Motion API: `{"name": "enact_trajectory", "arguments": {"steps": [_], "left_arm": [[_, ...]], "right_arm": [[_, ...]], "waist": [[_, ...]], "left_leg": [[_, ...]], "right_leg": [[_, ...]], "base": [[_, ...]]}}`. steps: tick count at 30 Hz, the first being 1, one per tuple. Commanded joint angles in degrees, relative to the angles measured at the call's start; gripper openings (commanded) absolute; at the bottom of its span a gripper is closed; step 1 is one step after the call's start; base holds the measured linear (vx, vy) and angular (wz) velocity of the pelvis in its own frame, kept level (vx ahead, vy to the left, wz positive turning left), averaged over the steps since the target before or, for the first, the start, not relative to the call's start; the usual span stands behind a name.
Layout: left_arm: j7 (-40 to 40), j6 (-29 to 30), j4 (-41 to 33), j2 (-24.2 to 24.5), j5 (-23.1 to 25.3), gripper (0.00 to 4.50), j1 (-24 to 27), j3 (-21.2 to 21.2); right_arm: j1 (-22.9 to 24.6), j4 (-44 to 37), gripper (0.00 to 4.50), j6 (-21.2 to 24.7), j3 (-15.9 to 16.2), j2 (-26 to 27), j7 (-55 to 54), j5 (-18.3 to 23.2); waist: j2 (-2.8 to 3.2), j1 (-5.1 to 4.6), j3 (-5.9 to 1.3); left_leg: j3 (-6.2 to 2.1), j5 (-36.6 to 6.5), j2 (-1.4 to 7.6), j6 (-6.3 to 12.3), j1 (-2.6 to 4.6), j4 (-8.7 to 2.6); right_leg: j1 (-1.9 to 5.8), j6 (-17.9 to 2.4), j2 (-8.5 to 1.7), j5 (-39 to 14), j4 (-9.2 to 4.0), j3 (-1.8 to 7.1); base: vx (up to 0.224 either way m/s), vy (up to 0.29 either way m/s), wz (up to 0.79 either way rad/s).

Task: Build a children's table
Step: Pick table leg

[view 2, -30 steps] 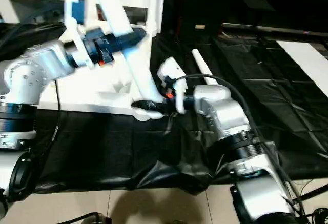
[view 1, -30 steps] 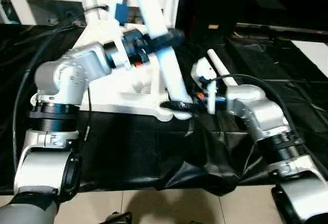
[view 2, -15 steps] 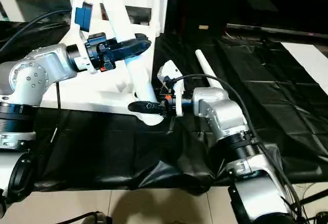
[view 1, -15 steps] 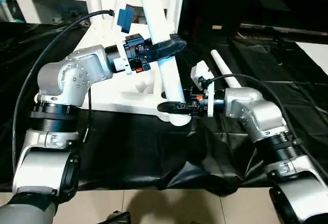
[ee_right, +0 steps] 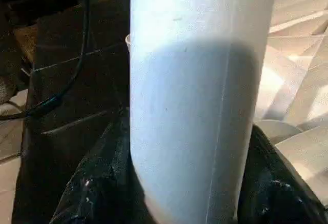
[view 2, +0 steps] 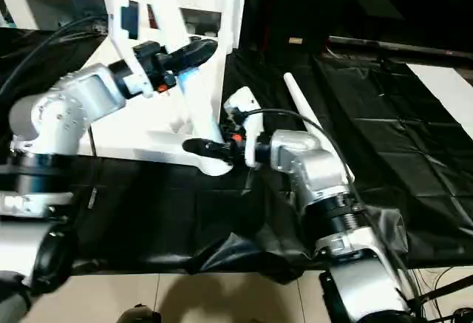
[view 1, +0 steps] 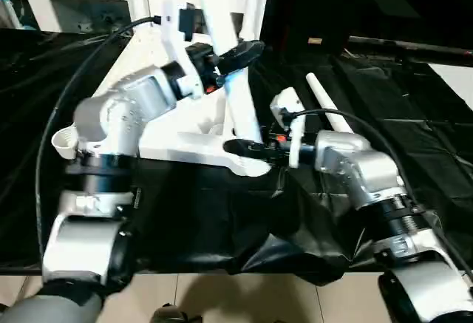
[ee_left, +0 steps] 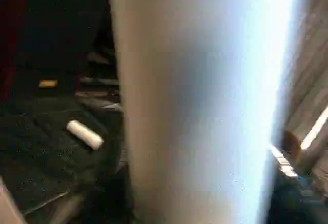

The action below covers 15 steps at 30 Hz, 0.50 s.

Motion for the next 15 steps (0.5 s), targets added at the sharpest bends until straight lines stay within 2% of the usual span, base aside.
{"name": "enact_trajectory", "arguments": {"steps": [1, 2, 3, 4, 6, 7, 10, 11, 13, 15], "left_arm": [[2.50, 0.73, -0.76, -0.46, 1.18, 2.24, 0.43, 0.47], [2.50, 0.73, -0.76, -0.46, 1.18, 2.24, 0.43, 0.47], [3.44, 0.78, -1.18, -0.46, 1.29, 2.25, 0.72, 0.72], [3.82, 0.79, -1.53, -0.45, 1.18, 2.25, 0.95, 1.06], [3.93, 0.95, -1.98, -0.49, 0.93, 1.87, 1.16, 1.17], [3.66, 1.14, -2.49, -0.44, 0.62, 2.02, 1.41, 1.17], [2.51, 1.15, -3.93, -0.01, 0.56, 1.80, 1.97, 0.49], [2.41, 1.13, -3.97, 0.02, 0.58, 1.80, 1.98, 0.42], [-0.24, 0.54, -4.94, 0.91, 0.89, 1.80, 1.91, -1.46], [-0.74, 0.50, -5.10, 1.10, 0.99, 1.80, 1.83, -1.84]], "right_arm": [[-0.76, -0.01, 1.95, -0.74, -1.79, -0.19, -1.32, 0.03], [-0.76, -0.01, 1.95, -0.74, -1.79, -0.19, -1.32, 0.03], [-0.87, 0.03, 1.95, -0.70, -1.82, -0.16, -1.74, 0.09], [-0.88, -0.01, 1.95, -0.81, -1.56, -0.14, -1.76, -0.08], [-0.85, 0.00, 1.95, -0.88, -1.59, -0.06, -1.87, -0.21], [-0.78, 0.01, 1.95, -1.23, -1.61, 0.03, -2.01, -0.38], [-0.75, 0.44, 1.95, -4.13, -2.45, 0.52, -2.97, -0.70], [-0.78, 0.48, 1.95, -4.14, -2.52, 0.54, -2.93, -0.62], [-1.40, 0.88, 2.64, -3.17, -3.40, 0.33, -1.75, 0.99], [-1.52, 0.96, 2.64, -2.90, -3.46, 0.17, -1.43, 1.28]], "waist": [[0.57, 0.09, -4.83], [0.04, 0.02, -4.82], [-0.05, 0.12, -4.78], [0.09, 0.09, -4.83], [0.12, 0.11, -4.83], [0.13, 0.12, -4.84], [0.24, 0.05, -4.85], [0.50, -0.05, -4.78], [0.77, 0.03, -4.72], [0.68, 0.00, -4.74]], "left_leg": [[0.09, -8.16, 0.50, -0.81, 1.07, -3.62], [0.14, -8.02, 0.49, -0.71, 1.02, -3.63], [0.19, -7.66, 0.44, -0.83, 0.98, -3.60], [0.07, -7.56, 0.58, -0.76, 0.95, -3.65], [0.10, -7.27, 0.55, -0.64, 0.95, -3.62], [0.16, -6.94, 0.48, -0.67, 0.91, -3.57], [0.11, -7.24, 0.60, -0.87, 0.99, -3.64], [0.13, -7.93, 0.59, -0.91, 1.05, -3.67], [0.06, -8.76, 0.58, -0.99, 1.16, -3.74], [0.07, -9.53, 0.63, -1.17, 1.28, -3.80]], "right_leg": [[3.53, -10.70, -4.06, -4.05, -4.07, 2.65], [3.58, -10.48, -4.04, -4.40, -4.15, 2.64], [3.56, -10.45, -4.12, -4.93, -4.08, 2.66], [3.55, -10.19, -4.10, -4.76, -3.98, 2.62], [3.53, -10.18, -4.13, -4.42, -3.97, 2.64], [3.51, -10.40, -4.17, -4.19, -3.93, 2.64], [3.42, -10.38, -4.15, -4.01, -3.90, 2.61], [3.35, -10.34, -4.09, -4.47, -4.03, 2.64], [3.29, -10.36, -4.09, -5.28, -4.16, 2.64], [3.28, -10.21, -4.09, -5.94, -4.23, 2.64]], "base": [[0.000, 0.000, 0.00], [0.000, 0.000, 0.00], [0.000, 0.000, 0.00], [0.000, 0.000, 0.00], [0.000, 0.000, 0.00], [0.000, 0.000, 0.00], [0.000, 0.000, 0.00], [0.000, 0.000, 0.00], [0.000, 0.000, 0.00], [0.000, 0.000, 0.00]]}}
